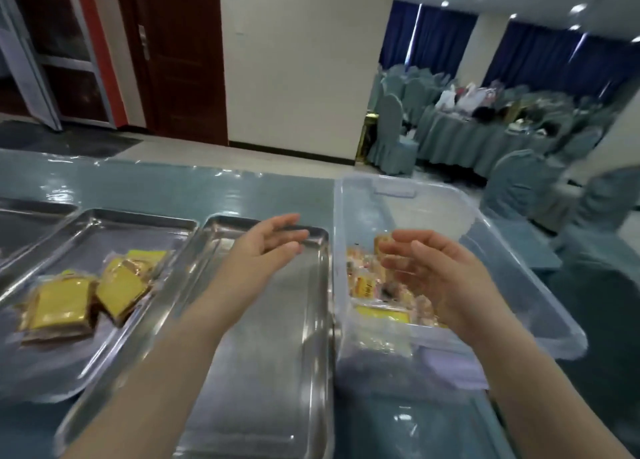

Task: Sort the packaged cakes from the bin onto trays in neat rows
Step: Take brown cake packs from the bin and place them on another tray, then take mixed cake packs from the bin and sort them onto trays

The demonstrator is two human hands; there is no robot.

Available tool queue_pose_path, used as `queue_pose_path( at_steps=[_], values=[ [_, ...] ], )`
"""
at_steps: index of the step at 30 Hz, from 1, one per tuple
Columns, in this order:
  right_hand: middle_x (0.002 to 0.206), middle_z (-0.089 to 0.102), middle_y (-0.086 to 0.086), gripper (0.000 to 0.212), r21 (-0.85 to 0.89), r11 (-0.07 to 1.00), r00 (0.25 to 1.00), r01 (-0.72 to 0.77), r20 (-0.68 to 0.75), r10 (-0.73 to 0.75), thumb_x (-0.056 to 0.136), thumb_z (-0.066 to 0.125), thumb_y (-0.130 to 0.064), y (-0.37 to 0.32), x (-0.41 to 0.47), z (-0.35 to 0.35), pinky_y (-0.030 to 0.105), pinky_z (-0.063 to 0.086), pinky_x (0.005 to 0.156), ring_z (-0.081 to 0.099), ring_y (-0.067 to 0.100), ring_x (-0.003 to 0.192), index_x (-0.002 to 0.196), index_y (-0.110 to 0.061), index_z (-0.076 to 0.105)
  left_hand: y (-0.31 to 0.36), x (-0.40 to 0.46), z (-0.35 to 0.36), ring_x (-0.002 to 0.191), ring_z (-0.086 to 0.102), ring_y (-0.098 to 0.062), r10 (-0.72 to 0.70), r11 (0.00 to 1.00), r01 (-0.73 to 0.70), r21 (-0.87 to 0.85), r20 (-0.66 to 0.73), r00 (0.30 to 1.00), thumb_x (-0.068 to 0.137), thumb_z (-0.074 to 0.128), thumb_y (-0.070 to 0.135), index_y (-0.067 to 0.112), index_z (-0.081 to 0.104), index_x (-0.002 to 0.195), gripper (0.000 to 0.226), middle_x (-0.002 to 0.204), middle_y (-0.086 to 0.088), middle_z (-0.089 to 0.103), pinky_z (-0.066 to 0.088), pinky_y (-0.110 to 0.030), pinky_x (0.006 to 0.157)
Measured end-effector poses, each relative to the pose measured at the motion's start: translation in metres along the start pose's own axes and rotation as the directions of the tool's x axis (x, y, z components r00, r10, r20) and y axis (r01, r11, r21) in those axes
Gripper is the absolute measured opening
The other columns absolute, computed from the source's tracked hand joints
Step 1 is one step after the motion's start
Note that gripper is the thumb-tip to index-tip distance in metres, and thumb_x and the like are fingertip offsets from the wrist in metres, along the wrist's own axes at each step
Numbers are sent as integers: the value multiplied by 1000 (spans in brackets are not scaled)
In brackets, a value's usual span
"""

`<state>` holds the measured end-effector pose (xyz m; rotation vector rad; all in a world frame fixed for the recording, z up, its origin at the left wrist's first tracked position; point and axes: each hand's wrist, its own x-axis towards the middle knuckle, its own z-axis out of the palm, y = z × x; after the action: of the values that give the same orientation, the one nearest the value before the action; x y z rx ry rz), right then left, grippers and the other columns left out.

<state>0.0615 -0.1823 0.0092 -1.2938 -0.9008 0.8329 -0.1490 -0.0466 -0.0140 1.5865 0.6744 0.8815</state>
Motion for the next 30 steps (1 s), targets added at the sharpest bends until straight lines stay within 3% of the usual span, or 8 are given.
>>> queue_pose_path(
  at_steps=[9,11,13,16,18,21,26,30],
  values=[
    [95,73,2,13,-447,883,969,-142,121,217,91,61,-17,11,61,-115,38,55,86,69,22,90,102,-18,67,-26,59,109,105,60,1,-21,990,19,140,13,1000,89,59,14,41,54,113,37,107,14,68,45,-30,97],
    [91,70,-4,14,-653,750,934,-102,197,298,88,65,-26,28,82,-118,24,54,76,67,10,80,101,-21,66,-30,65,119,113,55,0,-3,968,-1,251,16,1000,88,60,13,37,51,120,40,118,13,63,42,-32,101],
    [94,64,-9,30,-872,483,871,76,294,394,85,66,-39,51,99,-113,17,47,69,62,6,84,108,-21,63,-34,67,125,122,48,-6,31,887,-46,460,39,999,88,60,16,30,46,132,48,130,9,56,34,-28,104],
    [126,56,2,74,-942,256,739,215,329,588,79,67,-54,92,116,-94,33,46,92,54,25,115,136,-12,45,-37,69,126,128,42,-12,42,722,-88,686,84,996,88,58,20,28,40,139,55,140,10,46,26,-20,98],
    [148,39,8,94,-943,273,657,191,329,678,76,70,-56,113,122,-80,40,37,107,41,28,131,147,-11,28,-39,69,125,128,41,-13,36,679,-73,730,67,997,89,56,21,30,38,140,55,142,11,44,26,-20,95],
    [149,35,8,94,-926,258,581,275,373,723,76,70,-55,131,125,-63,39,35,108,38,28,133,147,-12,28,-40,69,126,126,43,-11,63,661,-55,749,17,998,89,56,21,31,38,140,54,141,13,45,27,-19,94],
    [104,59,0,67,-906,326,568,271,424,705,68,83,-42,120,130,-62,32,50,82,57,20,96,119,-12,53,-42,70,126,127,42,-9,65,672,-51,739,10,998,89,56,22,31,39,139,53,140,14,46,28,-20,97],
    [129,54,0,89,-878,394,598,272,475,646,65,85,-32,99,134,-66,32,46,94,53,22,116,139,-14,39,-44,69,125,124,45,-10,58,685,-45,728,8,998,89,57,22,29,40,139,53,139,13,48,29,-18,95]
  ],
)
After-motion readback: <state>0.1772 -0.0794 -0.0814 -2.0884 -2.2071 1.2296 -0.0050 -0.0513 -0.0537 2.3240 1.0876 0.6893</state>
